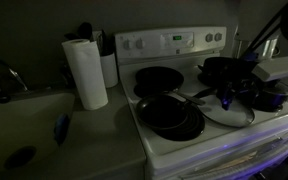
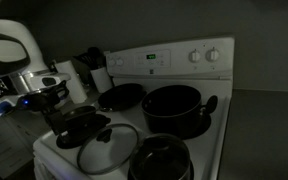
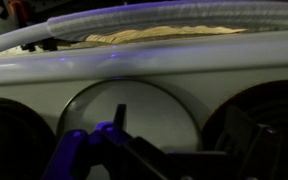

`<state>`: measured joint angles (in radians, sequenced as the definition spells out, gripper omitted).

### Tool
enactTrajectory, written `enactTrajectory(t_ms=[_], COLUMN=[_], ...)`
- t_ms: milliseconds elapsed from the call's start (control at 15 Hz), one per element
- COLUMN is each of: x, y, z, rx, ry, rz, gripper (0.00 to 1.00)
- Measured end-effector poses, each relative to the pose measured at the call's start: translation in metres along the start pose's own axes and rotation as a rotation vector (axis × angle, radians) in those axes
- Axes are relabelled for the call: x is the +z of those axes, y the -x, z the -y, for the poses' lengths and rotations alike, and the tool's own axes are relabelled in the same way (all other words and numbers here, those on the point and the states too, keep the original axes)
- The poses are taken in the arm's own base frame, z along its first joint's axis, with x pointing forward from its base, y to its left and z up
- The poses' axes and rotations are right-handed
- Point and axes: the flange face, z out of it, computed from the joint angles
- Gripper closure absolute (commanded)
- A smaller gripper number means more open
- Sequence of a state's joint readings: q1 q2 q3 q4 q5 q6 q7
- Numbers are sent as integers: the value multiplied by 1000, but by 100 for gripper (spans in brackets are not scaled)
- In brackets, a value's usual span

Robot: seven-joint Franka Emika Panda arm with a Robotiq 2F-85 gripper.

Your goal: Uncover the pot on the right

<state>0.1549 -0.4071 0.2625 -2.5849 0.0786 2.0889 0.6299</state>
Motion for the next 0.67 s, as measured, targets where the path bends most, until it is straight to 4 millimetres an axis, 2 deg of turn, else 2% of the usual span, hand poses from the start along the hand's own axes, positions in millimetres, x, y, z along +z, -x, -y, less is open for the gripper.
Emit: enactTrajectory(t_ms=[267,667], x=[-26,-50], y=[-30,-62], z=[-64,-118], rx=[61,14], ry=[29,-45], rz=[-40,-59], gripper=[0,0])
